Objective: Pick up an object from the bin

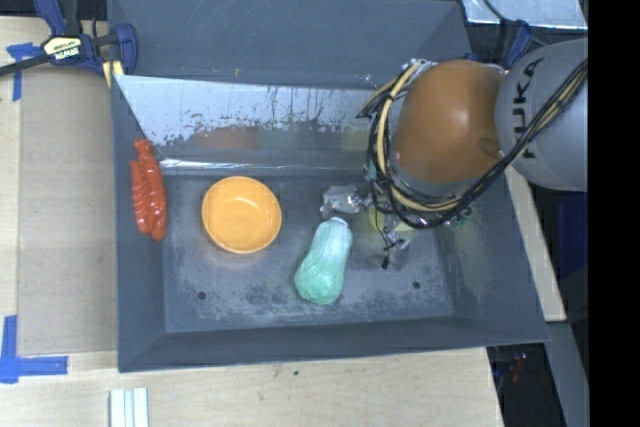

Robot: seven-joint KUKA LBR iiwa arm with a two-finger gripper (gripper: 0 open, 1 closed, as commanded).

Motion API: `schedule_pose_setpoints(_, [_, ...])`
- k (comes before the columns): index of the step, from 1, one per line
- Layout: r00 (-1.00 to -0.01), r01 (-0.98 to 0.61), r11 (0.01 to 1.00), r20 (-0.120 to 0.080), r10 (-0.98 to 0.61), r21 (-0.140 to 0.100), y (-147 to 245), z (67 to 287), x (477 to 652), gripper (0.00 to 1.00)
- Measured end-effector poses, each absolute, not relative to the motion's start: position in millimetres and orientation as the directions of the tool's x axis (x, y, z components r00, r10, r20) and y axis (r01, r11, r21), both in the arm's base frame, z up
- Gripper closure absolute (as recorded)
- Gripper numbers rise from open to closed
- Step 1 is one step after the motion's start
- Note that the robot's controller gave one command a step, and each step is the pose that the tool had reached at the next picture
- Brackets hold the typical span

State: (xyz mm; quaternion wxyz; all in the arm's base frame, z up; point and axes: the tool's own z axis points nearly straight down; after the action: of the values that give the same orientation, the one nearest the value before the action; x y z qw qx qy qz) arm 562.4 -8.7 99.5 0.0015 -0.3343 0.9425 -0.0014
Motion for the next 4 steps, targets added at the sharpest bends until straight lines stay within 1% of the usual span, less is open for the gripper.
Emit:
schedule_pose_setpoints(1, [-0.574,-0.818,0.575,-0.014,-0.818,-0.013,40,71,580.1,0.0])
schedule_pose_setpoints(2, [-0.673,-0.739,0.674,-0.007,-0.739,-0.009,26,70,566.9,1.0])
schedule_pose_setpoints(3, [-0.674,-0.739,0.674,-0.007,-0.739,-0.009,26,70,566.9,1.0])
schedule_pose_setpoints(4, [-0.675,-0.738,0.675,-0.005,-0.738,-0.006,26,82,565.4,1.0])
